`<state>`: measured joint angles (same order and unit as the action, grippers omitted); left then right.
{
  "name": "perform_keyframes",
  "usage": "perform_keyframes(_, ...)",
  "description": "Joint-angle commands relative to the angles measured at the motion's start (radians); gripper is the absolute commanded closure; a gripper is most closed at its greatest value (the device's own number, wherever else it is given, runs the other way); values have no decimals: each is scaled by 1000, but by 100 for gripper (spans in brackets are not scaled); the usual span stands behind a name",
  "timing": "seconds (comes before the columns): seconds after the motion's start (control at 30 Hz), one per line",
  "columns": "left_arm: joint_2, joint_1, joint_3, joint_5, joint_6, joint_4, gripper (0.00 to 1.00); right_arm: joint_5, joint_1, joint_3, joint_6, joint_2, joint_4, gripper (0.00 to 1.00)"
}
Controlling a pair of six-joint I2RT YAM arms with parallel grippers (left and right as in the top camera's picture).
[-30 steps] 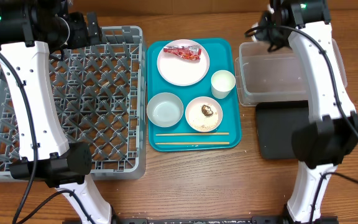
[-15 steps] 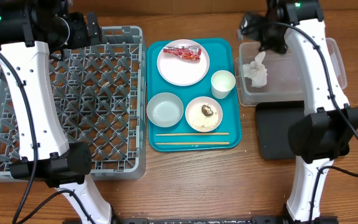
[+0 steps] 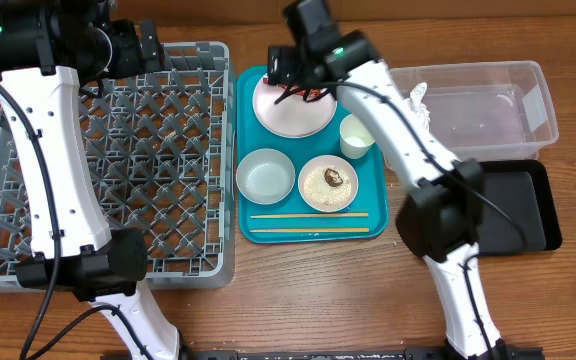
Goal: Sort waste into correct bins and load items into the dishwasher
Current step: 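Carry the tissue to the clear plastic bin and release it, then return the right gripper to the plate and grasp the red wrapper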
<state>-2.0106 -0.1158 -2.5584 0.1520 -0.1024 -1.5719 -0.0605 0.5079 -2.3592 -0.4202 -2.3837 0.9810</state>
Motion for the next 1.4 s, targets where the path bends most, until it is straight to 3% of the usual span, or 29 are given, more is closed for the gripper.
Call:
perform_keyframes(0.0,19,0,-16,-6,-10,1,0,-71,-19,-16,-41,-86,-49,9)
perform_keyframes(0.23,19,0,-16,-6,-10,1,0,-123,-19,-16,-83,-166,-106,9)
perform_keyframes(0.47,19,4,-16,-6,-10,1,0,-175,-23,-16,-189,-198,-56,11)
perform_keyframes(0.73,19,4,-16,-6,-10,1,0,-166,-25,-16,-206,-219,-56,29)
perform_keyframes(1.37,19,4,-16,-6,-10,1,0,-163,-37,72,-209,-231,-177,37)
